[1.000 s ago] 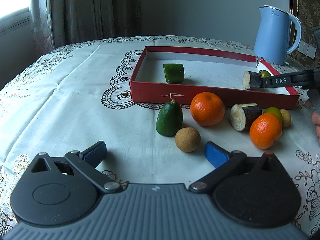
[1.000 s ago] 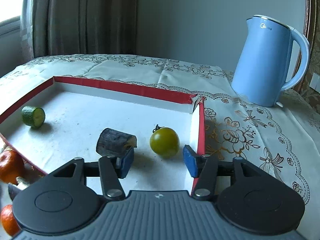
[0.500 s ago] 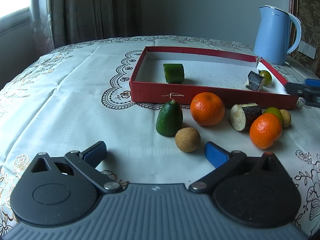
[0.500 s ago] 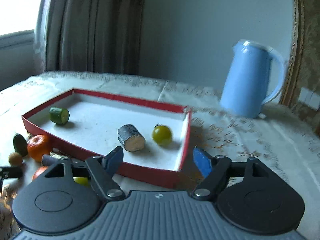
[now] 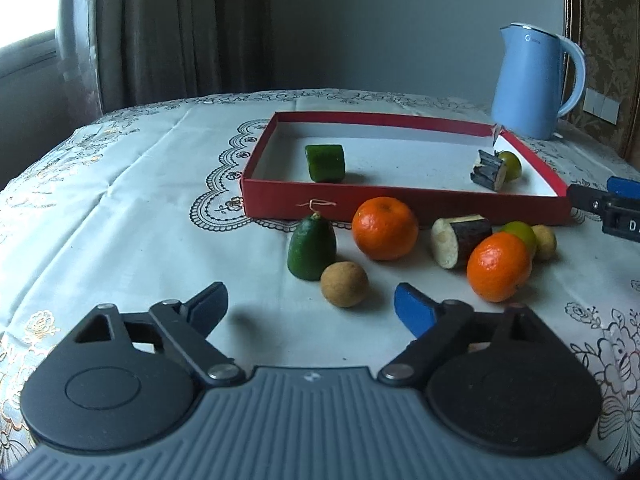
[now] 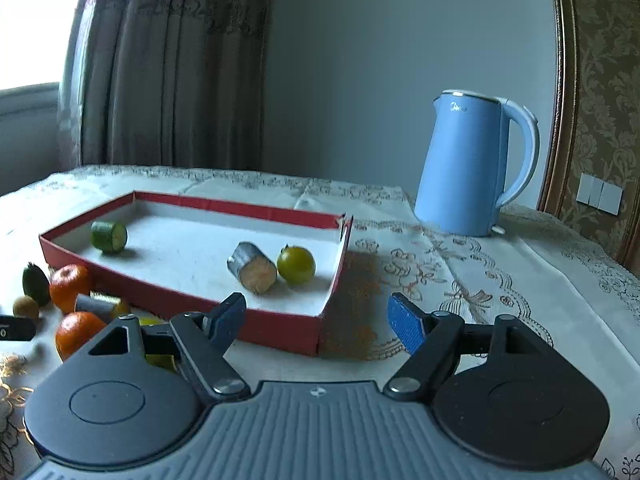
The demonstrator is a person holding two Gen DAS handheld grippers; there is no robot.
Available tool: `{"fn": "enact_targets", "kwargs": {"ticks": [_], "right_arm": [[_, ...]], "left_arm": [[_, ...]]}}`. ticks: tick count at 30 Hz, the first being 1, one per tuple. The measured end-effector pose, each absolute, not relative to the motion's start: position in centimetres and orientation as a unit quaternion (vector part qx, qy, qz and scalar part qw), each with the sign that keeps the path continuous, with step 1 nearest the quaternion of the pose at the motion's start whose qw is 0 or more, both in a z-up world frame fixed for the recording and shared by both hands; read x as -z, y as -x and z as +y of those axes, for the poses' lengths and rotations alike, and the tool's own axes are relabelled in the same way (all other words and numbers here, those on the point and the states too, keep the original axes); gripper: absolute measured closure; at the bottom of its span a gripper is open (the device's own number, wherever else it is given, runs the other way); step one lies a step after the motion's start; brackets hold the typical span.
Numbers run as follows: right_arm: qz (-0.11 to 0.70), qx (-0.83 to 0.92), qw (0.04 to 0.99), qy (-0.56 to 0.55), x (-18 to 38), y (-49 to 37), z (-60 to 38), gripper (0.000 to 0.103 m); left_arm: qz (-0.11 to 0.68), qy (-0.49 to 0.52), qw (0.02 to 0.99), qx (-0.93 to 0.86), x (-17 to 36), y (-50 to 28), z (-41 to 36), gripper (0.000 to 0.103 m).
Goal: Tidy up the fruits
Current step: 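Close the left tool on the brown kiwi, then carry the kiwi with the left tool over the tray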
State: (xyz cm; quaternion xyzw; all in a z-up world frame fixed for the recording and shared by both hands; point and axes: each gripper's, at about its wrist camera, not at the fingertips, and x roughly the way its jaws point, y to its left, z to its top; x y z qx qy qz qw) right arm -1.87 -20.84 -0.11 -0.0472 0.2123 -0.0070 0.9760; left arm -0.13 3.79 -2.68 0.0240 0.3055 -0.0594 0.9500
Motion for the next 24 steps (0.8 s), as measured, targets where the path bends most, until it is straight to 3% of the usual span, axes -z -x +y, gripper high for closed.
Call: {"fn": "enact_targets", "kwargs": {"ticks": [5, 10, 14, 24], "right_arm": [[0.215, 0.008, 0.975, 0.048, 0.3, 2.0, -20.8, 0.025], [0.219, 0.005, 0.974, 0.057, 0.5, 1.9, -20.4, 0.025], [0.218, 0.003, 0.974, 0.061, 0.5, 2.0, -20.3, 0.025], [0.215, -0.003, 0.974, 0.069, 0.5, 2.1, -20.0, 0.021]], "left_arm": [[0.304, -0.021, 0.951, 0.06, 2.4, 0.1, 3.4, 0.038], [0.304, -0.031, 0.95, 0.069, 2.2, 0.1, 2.6, 0.071], [0.309, -0.036, 0.947, 0.076, 2.4, -0.1, 1.9, 0.079], [0.303, -0.043, 0.948, 0.089, 2.3, 0.2, 1.6, 0.08]]}}
